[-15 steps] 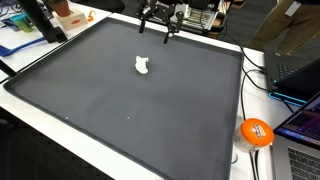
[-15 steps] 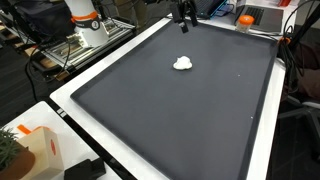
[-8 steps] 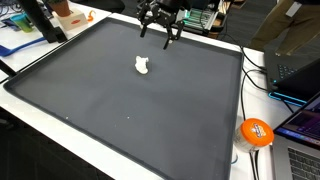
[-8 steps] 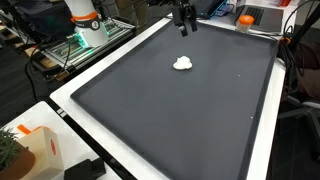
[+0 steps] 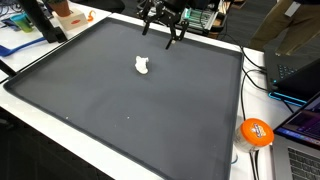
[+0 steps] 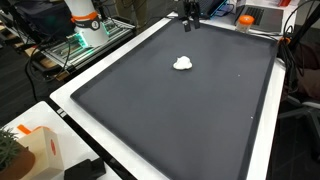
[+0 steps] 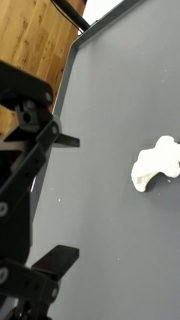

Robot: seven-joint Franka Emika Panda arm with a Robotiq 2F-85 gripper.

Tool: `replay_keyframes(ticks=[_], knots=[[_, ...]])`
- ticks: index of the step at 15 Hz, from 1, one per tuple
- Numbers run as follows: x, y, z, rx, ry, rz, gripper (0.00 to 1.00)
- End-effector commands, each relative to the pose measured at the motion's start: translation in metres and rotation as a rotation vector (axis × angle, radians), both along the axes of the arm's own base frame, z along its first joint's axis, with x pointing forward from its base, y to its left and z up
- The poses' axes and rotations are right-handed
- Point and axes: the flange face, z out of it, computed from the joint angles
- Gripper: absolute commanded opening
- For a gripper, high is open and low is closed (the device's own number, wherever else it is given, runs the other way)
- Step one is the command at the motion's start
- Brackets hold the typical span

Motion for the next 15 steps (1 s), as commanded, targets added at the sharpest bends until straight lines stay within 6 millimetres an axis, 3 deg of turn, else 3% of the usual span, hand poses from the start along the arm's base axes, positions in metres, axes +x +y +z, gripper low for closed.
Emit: replay_keyframes(ticks=[1, 12, 15], knots=[[0.017, -0.001, 0.002, -0.027, 0.055, -0.038, 1.0], [0.072, -0.012, 0.0, -0.039, 0.25, -0.105, 1.0], [0.092, -0.029, -0.007, 0.01, 0.258, -0.135, 1.0]])
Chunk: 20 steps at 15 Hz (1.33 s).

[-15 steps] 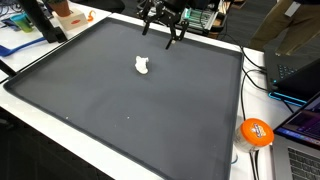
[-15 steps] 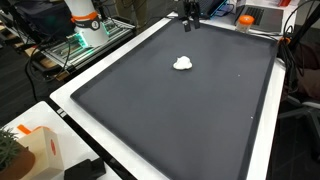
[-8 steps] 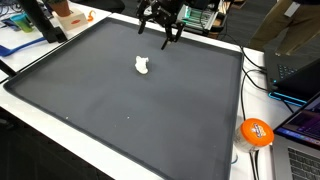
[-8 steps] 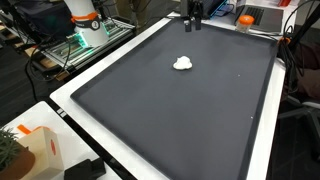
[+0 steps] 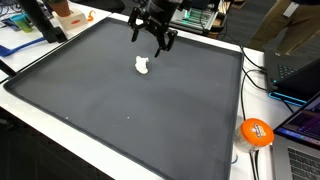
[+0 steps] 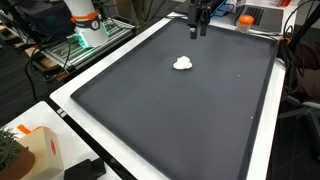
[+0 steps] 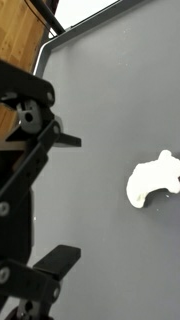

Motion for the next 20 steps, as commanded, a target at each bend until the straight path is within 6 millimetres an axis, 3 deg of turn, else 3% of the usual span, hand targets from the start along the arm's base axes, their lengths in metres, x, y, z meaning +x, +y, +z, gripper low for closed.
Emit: replay_keyframes(ticks=[1, 4, 7, 8, 13, 20], knots=[[0.025, -0.021, -0.009, 0.065, 0.04, -0.042, 1.0], [0.037, -0.046, -0.017, 0.13, 0.082, -0.07, 1.0], [0.03, -0.07, -0.035, 0.192, 0.131, -0.078, 1.0], [0.035, -0.072, -0.031, 0.199, 0.119, -0.075, 1.0], [0.021, -0.071, -0.007, 0.223, -0.081, -0.045, 1.0], [-0.033, -0.056, 0.017, 0.282, -0.164, 0.034, 1.0]])
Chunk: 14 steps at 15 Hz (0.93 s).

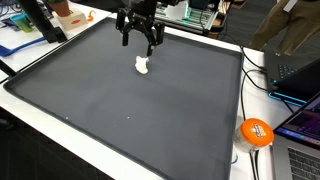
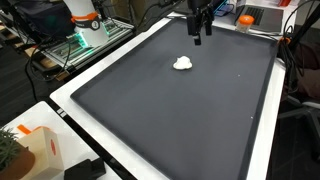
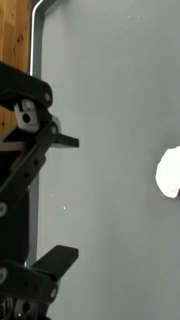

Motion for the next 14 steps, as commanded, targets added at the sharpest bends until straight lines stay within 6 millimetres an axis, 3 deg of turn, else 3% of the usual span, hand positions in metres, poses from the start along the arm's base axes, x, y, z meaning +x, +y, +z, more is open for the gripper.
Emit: replay_keyframes(ticks=[1, 6, 9, 10, 11, 14], knots=[[-0.046, -0.004, 0.012, 0.03, -0.045, -0.026, 1.0], [-0.097, -0.015, 0.015, 0.062, -0.094, 0.0, 1.0], [-0.129, -0.028, -0.002, 0.077, -0.117, 0.06, 1.0], [-0.099, -0.014, 0.007, 0.077, -0.096, 0.037, 1.0], [-0.106, -0.018, 0.004, 0.075, -0.095, 0.039, 1.0], [-0.1, -0.015, 0.008, 0.08, -0.107, 0.041, 1.0]])
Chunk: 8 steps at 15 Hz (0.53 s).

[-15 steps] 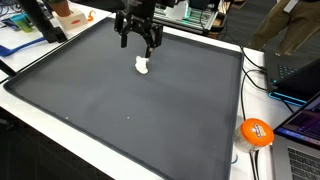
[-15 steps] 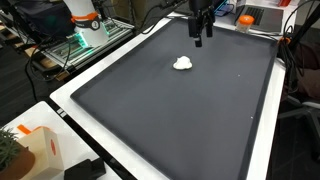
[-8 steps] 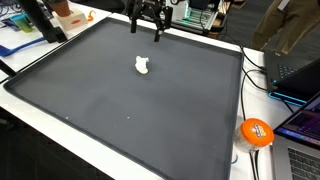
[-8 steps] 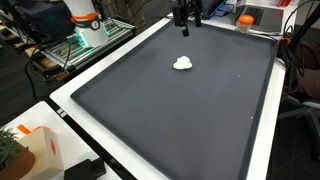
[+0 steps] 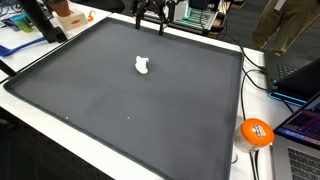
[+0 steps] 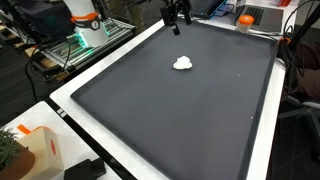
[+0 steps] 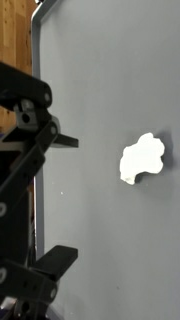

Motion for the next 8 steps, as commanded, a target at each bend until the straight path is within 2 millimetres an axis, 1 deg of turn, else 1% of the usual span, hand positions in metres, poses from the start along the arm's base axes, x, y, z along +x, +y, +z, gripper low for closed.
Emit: replay_keyframes(ticks=[1, 2, 3, 4, 6, 8], knots=[[0.001, 0.001, 0.0, 0.002, -0.001, 0.001, 1.0], [0.001, 0.001, 0.0, 0.003, -0.001, 0.001, 1.0], [-0.001, 0.001, -0.007, 0.024, 0.023, 0.01, 1.0], [-0.005, -0.006, -0.009, 0.012, 0.054, -0.007, 1.0], [-0.01, -0.002, -0.024, 0.081, 0.115, 0.025, 1.0], [-0.011, -0.001, -0.026, 0.15, 0.131, 0.057, 1.0]])
